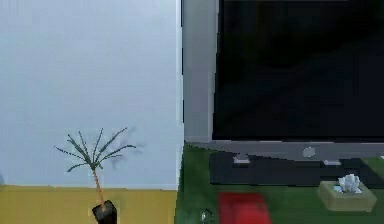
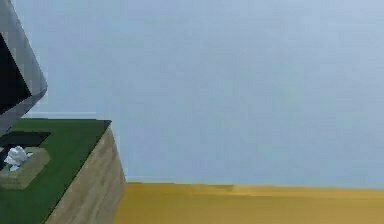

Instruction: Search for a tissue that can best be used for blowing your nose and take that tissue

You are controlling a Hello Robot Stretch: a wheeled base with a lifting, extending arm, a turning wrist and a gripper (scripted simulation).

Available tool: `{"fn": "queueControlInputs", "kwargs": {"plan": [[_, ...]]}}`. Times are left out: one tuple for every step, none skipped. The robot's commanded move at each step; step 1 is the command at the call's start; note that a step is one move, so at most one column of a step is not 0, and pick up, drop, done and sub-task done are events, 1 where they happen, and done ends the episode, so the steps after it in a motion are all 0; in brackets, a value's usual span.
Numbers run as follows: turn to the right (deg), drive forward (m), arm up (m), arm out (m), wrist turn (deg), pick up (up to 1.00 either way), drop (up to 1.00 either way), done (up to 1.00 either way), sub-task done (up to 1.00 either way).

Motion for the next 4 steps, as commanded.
{"fn": "queueControlInputs", "kwargs": {"plan": [[27.0,0.0,0.0,0.0,0.0,0.0,0.0,0.0,0.0],[0.0,0.3,0.0,0.0,0.0,0.0,0.0,0.0,0.0],[-45.0,0.0,0.0,0.0,0.0,0.0,0.0,0.0,0.0],[-18.0,0.0,0.0,0.0,0.0,0.0,0.0,0.0,0.0]]}}
